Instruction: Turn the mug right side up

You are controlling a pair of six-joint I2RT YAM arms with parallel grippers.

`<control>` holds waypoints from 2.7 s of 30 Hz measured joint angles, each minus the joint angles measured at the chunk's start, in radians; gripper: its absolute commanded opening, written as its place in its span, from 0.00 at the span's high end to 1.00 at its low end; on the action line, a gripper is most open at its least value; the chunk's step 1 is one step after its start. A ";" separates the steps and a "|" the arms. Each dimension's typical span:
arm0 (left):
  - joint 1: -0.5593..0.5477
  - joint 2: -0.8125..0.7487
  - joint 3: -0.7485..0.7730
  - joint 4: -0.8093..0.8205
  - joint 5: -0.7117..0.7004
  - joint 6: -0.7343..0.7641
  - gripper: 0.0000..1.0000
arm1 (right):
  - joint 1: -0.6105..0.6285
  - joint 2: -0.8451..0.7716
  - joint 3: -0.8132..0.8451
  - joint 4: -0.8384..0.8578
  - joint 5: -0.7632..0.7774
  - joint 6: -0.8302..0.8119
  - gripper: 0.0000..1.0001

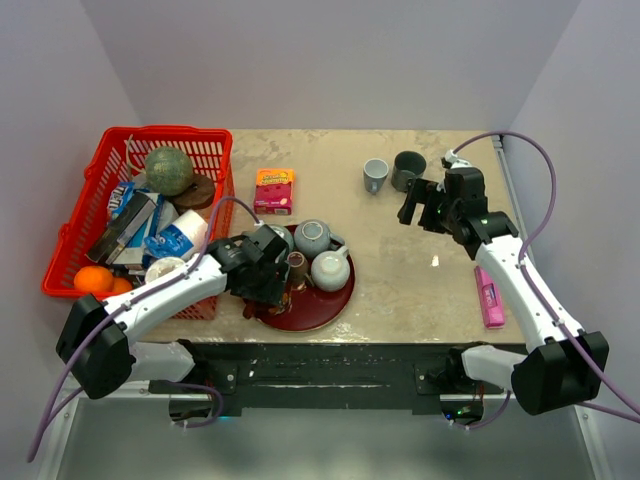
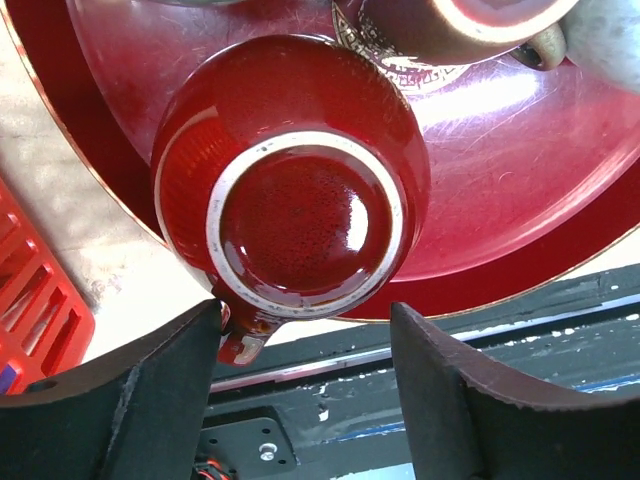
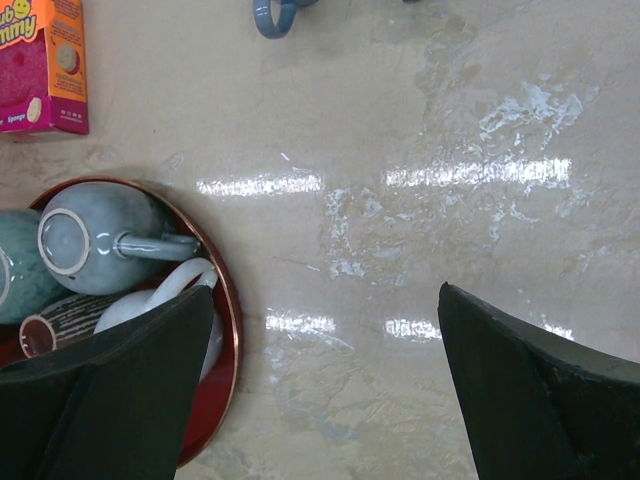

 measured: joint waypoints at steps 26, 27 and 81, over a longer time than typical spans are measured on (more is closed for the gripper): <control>-0.103 0.051 -0.011 -0.057 -0.079 -0.135 0.73 | 0.000 -0.006 -0.013 -0.011 0.000 -0.002 0.03; -0.103 0.051 -0.011 -0.060 -0.081 -0.137 0.82 | 0.000 -0.006 -0.013 -0.012 0.000 -0.002 0.03; -0.140 -0.007 0.577 0.428 0.210 -0.209 1.00 | 0.082 -0.350 -0.122 0.581 -0.816 0.349 0.01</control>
